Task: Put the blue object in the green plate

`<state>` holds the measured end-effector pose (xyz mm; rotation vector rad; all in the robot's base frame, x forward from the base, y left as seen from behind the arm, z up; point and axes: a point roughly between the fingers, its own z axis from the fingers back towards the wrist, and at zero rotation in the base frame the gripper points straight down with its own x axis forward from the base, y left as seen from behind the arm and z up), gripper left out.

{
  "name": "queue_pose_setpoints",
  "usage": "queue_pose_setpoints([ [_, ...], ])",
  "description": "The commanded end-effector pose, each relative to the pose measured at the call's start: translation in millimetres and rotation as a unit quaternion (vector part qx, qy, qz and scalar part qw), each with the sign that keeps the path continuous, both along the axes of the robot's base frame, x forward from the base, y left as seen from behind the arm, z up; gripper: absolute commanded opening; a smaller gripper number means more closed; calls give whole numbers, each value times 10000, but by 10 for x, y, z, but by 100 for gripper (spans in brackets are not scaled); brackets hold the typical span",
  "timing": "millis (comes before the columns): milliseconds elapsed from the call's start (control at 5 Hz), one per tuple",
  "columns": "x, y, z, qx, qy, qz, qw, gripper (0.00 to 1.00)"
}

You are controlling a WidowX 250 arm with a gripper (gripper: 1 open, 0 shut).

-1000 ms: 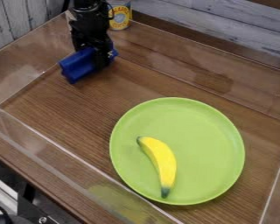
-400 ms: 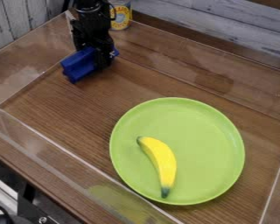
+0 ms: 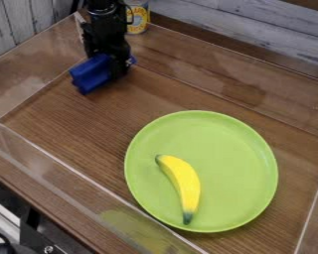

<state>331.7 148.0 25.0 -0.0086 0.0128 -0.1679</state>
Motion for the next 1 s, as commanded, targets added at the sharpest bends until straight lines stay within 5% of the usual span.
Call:
queue_pose_setpoints([
  [0,34,-87,95,61,-93,-88,9999,0],
  [800,69,-133,69,62,-118,-35,9999,0],
])
